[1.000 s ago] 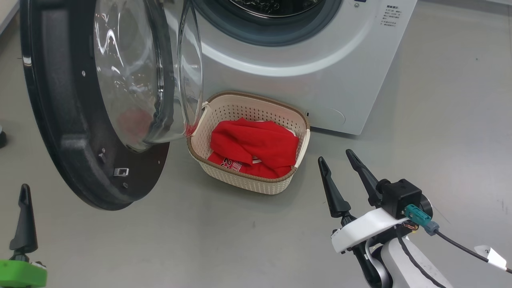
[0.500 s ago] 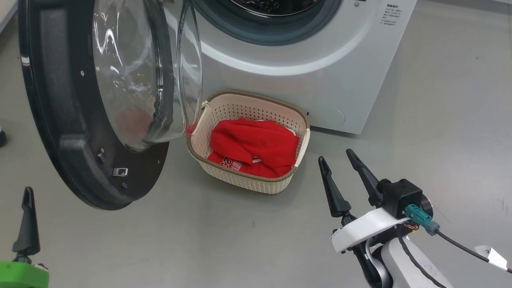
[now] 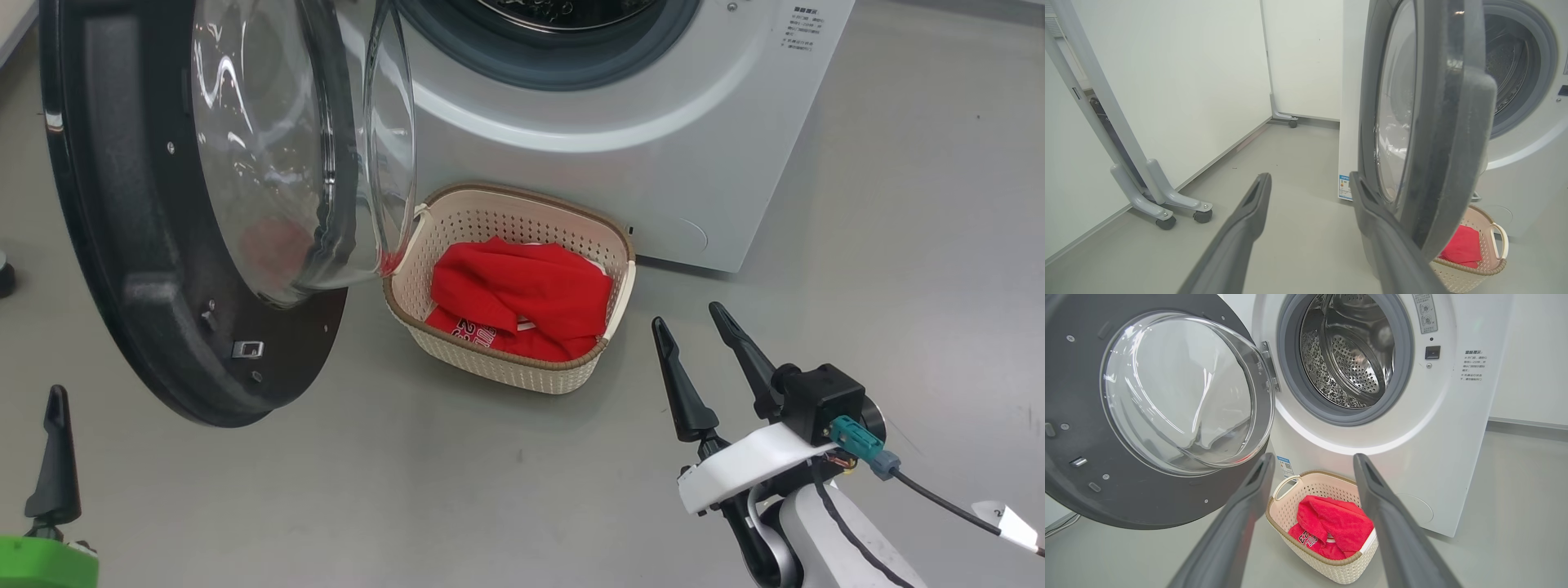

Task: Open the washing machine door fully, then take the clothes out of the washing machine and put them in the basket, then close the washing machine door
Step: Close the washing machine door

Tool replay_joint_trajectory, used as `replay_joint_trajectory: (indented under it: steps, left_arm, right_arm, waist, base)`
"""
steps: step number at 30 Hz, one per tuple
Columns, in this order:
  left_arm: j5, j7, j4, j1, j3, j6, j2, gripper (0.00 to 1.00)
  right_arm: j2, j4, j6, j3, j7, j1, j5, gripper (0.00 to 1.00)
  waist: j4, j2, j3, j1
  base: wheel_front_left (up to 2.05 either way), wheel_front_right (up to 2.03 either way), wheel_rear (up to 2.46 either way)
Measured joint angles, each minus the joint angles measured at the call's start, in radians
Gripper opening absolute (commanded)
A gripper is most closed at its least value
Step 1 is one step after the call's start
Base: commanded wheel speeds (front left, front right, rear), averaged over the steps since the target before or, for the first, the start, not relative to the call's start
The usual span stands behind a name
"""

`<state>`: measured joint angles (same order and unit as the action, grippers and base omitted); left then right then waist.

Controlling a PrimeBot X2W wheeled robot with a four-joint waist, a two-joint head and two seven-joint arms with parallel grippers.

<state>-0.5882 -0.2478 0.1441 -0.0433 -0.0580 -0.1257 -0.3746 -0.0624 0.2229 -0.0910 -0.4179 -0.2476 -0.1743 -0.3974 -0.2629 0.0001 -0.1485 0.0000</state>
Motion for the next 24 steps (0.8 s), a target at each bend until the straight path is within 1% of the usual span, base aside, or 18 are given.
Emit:
replay_joint_trajectory:
  steps: [6,7,8,17,24]
  left_arm:
    - [0.000,0.000,0.003,0.001,0.002,0.000,-0.004,1.00]
    - [-0.001,-0.001,0.004,0.001,0.004,-0.002,-0.006,0.42]
    - [-0.001,-0.001,0.004,0.001,0.006,-0.002,-0.006,0.00]
    - [-0.008,-0.001,0.003,0.001,0.023,-0.003,-0.018,0.00]
    - [-0.013,-0.001,0.002,0.003,0.022,-0.003,-0.043,0.00]
  right_arm:
    - [0.000,0.000,0.000,0.001,0.000,0.000,0.000,1.00]
    - [0.000,0.000,0.000,0.001,0.000,0.000,0.000,1.00]
    - [0.000,0.000,0.000,0.001,0.000,0.000,0.000,1.00]
    - [0.001,-0.002,0.001,0.006,0.000,0.000,0.000,1.00]
    - [0.001,-0.004,0.001,0.007,0.000,0.000,0.000,1.00]
  waist:
    - [0.000,0.0000,-0.001,0.0000]
    - [0.000,0.0000,-0.002,0.0000]
    - [0.000,0.0000,-0.002,0.0000]
    - [0.000,0.0000,-0.005,0.0000]
    - [-0.001,0.0000,-0.008,0.0000]
  base:
    - [0.00,0.00,0.00]
    - [0.00,0.00,0.00]
    - [0.00,0.00,0.00]
    - [0.00,0.00,0.00]
    - [0.00,0.00,0.00]
